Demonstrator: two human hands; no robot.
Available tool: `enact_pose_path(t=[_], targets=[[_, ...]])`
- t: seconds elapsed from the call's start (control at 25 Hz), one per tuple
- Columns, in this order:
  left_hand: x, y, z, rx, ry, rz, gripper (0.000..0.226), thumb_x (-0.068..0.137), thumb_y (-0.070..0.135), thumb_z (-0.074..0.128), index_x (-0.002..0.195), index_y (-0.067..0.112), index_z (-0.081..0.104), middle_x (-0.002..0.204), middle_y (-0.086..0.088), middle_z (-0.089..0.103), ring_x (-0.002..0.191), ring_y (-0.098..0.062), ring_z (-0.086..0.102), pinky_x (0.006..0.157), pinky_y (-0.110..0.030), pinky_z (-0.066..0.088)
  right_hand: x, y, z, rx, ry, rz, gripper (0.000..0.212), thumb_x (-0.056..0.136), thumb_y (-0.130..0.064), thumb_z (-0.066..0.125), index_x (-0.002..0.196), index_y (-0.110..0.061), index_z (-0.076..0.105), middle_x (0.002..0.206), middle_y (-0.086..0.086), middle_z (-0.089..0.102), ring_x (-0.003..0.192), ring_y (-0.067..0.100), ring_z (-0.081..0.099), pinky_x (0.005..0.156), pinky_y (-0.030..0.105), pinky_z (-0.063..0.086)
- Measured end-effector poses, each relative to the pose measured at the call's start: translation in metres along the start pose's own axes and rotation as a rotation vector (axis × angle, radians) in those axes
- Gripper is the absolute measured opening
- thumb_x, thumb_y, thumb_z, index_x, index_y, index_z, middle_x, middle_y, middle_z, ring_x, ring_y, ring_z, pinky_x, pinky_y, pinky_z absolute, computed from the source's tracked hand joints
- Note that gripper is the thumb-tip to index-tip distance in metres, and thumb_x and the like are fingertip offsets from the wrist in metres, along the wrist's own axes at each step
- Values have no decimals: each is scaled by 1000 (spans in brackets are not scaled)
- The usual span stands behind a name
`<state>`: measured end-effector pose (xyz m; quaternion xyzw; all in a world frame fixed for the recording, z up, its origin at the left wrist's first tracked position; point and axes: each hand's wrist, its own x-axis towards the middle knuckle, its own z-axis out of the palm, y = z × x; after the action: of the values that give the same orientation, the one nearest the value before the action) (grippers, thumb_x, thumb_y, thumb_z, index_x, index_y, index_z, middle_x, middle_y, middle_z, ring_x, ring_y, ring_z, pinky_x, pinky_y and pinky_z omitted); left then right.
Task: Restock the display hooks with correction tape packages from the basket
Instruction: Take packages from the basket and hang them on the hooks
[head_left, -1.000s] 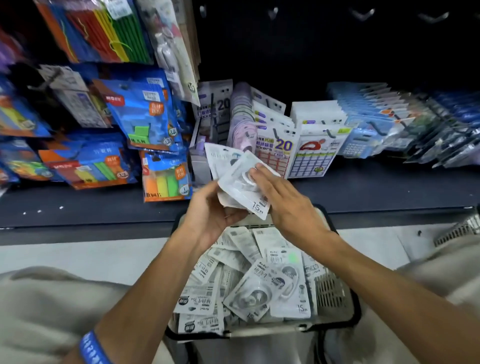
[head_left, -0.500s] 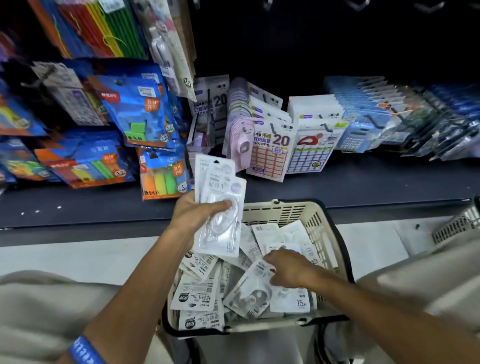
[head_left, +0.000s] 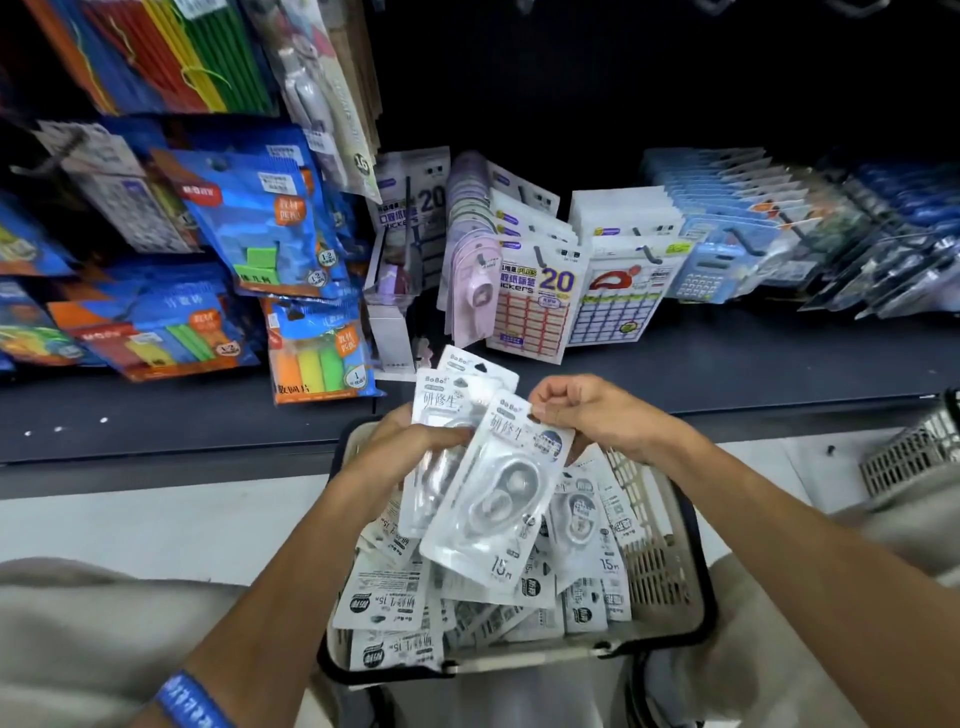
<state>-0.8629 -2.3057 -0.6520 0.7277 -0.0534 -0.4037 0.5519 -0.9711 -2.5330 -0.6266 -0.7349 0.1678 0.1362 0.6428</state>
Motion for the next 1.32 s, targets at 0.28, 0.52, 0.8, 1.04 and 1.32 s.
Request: enact_pose_path(t=[0.28, 0.52, 0.8, 1.04, 1.32], targets=[[-11, 6, 25, -113, -257, -124, 60, 64, 28, 89, 119, 11, 71, 102, -9, 80, 87, -25, 78, 64, -31, 60, 18, 7, 28, 70, 562, -44, 12, 96, -20, 65, 84, -20, 63, 75, -3, 66, 57, 6, 57, 48, 23, 50], [-7, 18, 19, -200, 13, -43, 34, 75, 12, 86, 106, 16, 75, 94, -6, 81, 80, -23, 79, 60, -31, 60, -9, 94, 27, -329, 368, 667, 67, 95, -45, 64, 144, -8, 37, 137, 14, 57, 118, 31, 60, 97, 44, 52], [-21, 39, 6, -144, 76, 188, 39, 74, 13, 88, 108, 24, 71, 99, 4, 80, 88, -17, 78, 73, -33, 62, -5, 108, 43, -447, 249, 676, 101, 67, -34, 92, 145, -9, 34, 144, 10, 51, 125, 28, 54, 98, 40, 53], [-62, 132, -42, -3, 119, 586, 66, 49, 34, 93, 108, 30, 63, 98, 13, 79, 87, -7, 76, 67, -21, 59, 1, 6, 19, -177, 43, 254, 92, 57, -28, 95, 137, -17, 52, 131, 1, 62, 115, 18, 63, 96, 32, 54], [-89, 192, -132, -440, 301, 822, 39, 59, 16, 85, 96, 27, 76, 97, 0, 81, 79, -18, 78, 58, -29, 60, -26, -132, 15, 262, 187, -285, 44, 77, -26, 76, 120, -22, 68, 107, 8, 77, 83, 24, 75, 62, 28, 59]])
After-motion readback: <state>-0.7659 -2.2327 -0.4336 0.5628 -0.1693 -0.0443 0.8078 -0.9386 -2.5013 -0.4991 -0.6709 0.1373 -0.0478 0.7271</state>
